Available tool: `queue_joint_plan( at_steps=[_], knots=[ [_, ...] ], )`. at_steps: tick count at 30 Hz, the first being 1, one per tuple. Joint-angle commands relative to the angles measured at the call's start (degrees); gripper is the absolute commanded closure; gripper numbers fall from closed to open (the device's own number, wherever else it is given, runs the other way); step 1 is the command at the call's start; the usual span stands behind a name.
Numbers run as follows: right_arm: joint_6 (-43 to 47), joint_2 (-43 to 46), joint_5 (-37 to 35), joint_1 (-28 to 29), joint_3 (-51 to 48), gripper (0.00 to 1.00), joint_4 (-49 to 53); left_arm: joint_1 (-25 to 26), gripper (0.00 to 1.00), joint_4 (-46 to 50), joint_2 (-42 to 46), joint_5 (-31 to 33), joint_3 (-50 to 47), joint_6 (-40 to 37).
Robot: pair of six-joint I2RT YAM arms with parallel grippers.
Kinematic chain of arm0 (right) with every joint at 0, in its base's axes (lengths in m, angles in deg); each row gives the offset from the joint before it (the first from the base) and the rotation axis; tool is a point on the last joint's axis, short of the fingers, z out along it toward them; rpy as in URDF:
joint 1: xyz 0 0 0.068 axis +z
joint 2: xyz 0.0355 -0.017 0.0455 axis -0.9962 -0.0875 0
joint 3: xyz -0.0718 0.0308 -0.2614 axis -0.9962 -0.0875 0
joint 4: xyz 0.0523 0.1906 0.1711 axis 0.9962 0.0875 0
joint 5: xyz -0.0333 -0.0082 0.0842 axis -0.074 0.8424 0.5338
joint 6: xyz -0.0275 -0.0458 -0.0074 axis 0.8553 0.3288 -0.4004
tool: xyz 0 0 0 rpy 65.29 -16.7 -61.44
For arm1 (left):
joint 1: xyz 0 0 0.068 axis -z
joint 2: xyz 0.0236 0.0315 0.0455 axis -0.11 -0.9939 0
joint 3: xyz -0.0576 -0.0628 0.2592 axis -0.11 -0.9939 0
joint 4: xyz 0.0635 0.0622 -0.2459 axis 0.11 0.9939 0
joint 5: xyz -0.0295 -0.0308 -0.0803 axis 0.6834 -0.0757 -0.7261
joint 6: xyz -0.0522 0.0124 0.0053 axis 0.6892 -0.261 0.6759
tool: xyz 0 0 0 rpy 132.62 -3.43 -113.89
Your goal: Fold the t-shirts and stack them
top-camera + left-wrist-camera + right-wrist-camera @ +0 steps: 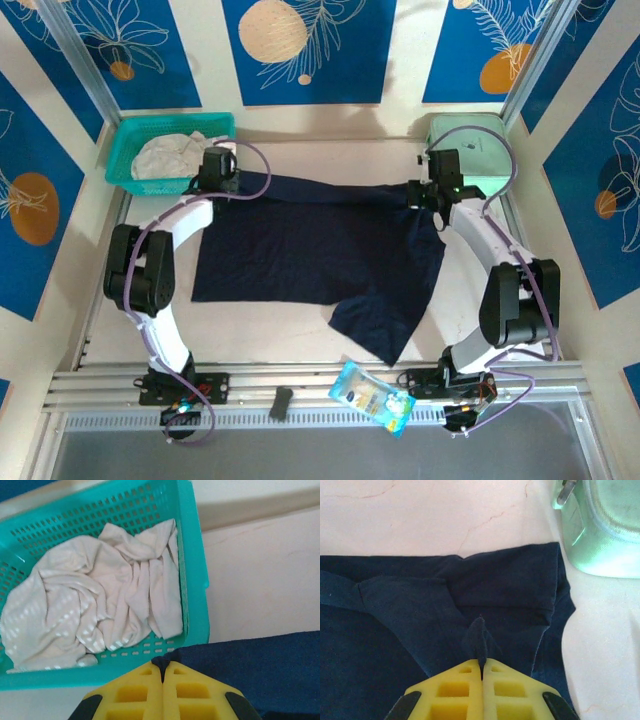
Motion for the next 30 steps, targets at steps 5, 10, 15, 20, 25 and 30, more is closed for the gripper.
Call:
queue_joint_plan(
  at_steps=[5, 10, 15, 20, 25, 30],
  knots=[
    [-3.26, 1.59, 1.54, 1.58, -6.70, 1.00, -1.38, -0.73, 1.00, 0.65, 0.44, -1.48, -3.13, 3.91],
    [-5.84, 1.11, 1.84, 2.23, -10.79, 1.00, -0.65, -0.65, 0.71, 0.95, 1.26, 0.48, -5.31, 4.55],
    [-7.29, -0.62, 3.60, 2.70, -12.16, 1.00, 3.20, -0.56, 0.63, -0.38, 4.49, 1.50, -8.74, 4.38],
    [-7.84, -2.04, 4.79, 2.77, -13.26, 1.00, 7.00, -0.11, 0.63, -2.83, 10.67, 2.36, -13.92, 4.03],
    [-8.06, -3.48, 6.04, 2.90, -13.27, 1.00, 9.14, 0.02, 0.66, -3.81, 17.84, 3.49, -19.54, 4.47],
    [-7.47, -5.07, 8.66, 3.06, -12.03, 0.93, 10.77, 0.32, 0.65, -2.73, 24.33, 4.37, -24.50, 5.97]
  ],
)
